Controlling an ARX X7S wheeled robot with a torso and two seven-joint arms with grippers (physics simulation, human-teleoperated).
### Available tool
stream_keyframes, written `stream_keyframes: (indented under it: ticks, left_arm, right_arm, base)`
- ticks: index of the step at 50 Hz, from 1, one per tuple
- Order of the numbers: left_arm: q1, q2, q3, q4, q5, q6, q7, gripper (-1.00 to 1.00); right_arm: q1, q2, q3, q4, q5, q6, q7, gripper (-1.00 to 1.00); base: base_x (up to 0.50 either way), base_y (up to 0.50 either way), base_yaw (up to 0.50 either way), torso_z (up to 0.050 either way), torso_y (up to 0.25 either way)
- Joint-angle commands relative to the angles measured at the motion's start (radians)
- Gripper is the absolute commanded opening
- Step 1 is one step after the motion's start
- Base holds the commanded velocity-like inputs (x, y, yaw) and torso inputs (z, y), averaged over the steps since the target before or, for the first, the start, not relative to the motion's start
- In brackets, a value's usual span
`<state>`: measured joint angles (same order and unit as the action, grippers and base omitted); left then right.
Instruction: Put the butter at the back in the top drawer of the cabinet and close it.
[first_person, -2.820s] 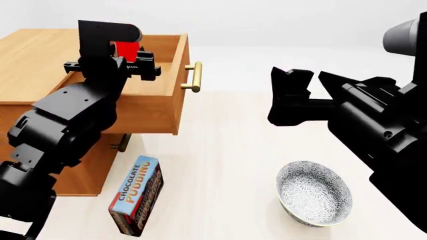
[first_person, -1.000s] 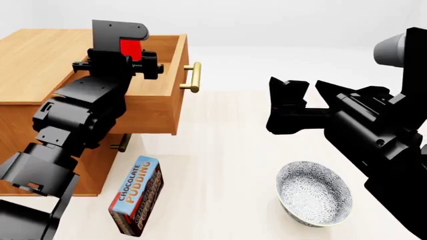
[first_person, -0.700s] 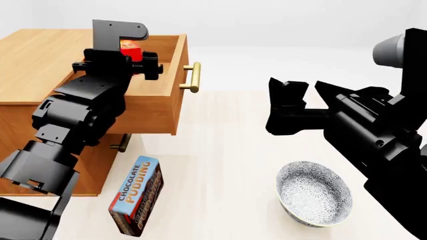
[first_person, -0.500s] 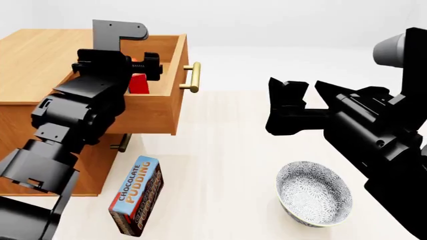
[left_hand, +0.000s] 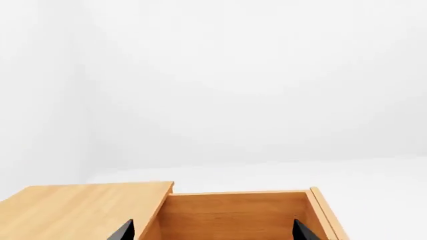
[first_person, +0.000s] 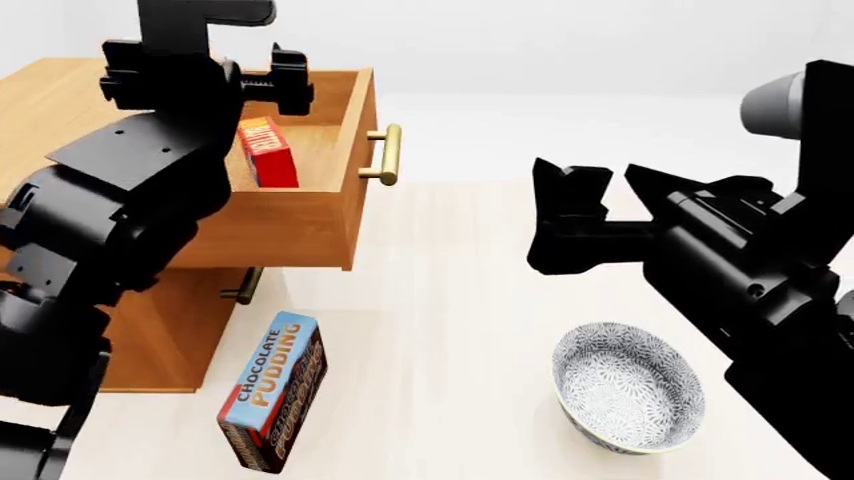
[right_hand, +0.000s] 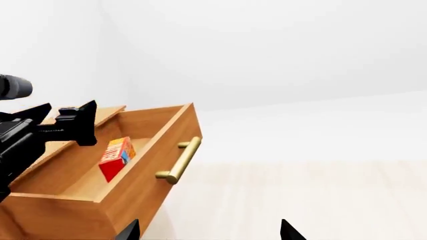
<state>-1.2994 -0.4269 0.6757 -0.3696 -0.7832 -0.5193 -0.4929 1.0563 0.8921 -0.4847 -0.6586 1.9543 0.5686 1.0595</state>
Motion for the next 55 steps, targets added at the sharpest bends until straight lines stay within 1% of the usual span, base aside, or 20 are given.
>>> stream_keyframes:
  ticks: [1, 8, 16, 22, 29, 35, 39, 45, 55]
  left_arm:
    - [-0.001, -0.057, -0.021, 0.220, -0.041, -0.061, -0.080, 1.00]
    - [0.014, -0.063, -0.018, 0.344, -0.091, -0.116, -0.114, 1.00]
    - [0.015, -0.064, -0.008, 0.507, -0.161, -0.192, -0.159, 1.00]
    - [0.017, -0.051, -0.012, 0.566, -0.209, -0.223, -0.184, 1.00]
    - [0.017, -0.019, -0.005, 0.610, -0.236, -0.235, -0.202, 1.00]
    - [0.019, 0.027, -0.003, 0.646, -0.262, -0.221, -0.198, 1.00]
    - [0.011, 0.074, 0.005, 0.660, -0.271, -0.212, -0.203, 1.00]
    - [0.024, 0.156, 0.052, 0.683, -0.246, -0.196, -0.225, 1.00]
    - [0.102, 0.286, 0.166, 0.658, -0.152, -0.134, -0.245, 1.00]
  right_arm:
    - [-0.004, -0.002, 0.000, 0.001, -0.006, -0.002, -0.007, 1.00]
    - [0.005, 0.015, 0.004, -0.006, -0.026, 0.004, 0.011, 1.00]
    - [-0.030, 0.061, 0.027, -0.067, -0.222, -0.002, 0.091, 1.00]
    - [-0.058, 0.103, 0.053, -0.105, -0.311, -0.015, 0.145, 1.00]
    - [-0.064, 0.135, 0.076, -0.127, -0.312, -0.026, 0.151, 1.00]
    - [-0.062, 0.146, 0.080, -0.132, -0.302, -0.023, 0.146, 1.00]
    - [-0.059, 0.154, 0.084, -0.135, -0.294, -0.022, 0.143, 1.00]
    - [-0.065, 0.172, 0.091, -0.145, -0.285, -0.023, 0.136, 1.00]
    - [-0.111, 0.204, 0.111, -0.161, -0.300, -0.044, 0.110, 1.00]
  base:
    - [0.00, 0.00, 0.00, 0.000, 0.000]
    - [0.00, 0.00, 0.00, 0.000, 0.000]
    - [0.00, 0.00, 0.00, 0.000, 0.000]
    - [0.00, 0.00, 0.00, 0.000, 0.000]
    - [0.00, 0.00, 0.00, 0.000, 0.000]
    - [0.00, 0.00, 0.00, 0.000, 0.000]
    - [0.00, 0.00, 0.00, 0.000, 0.000]
    - [0.00, 0.00, 0.00, 0.000, 0.000]
    - [0.00, 0.00, 0.00, 0.000, 0.000]
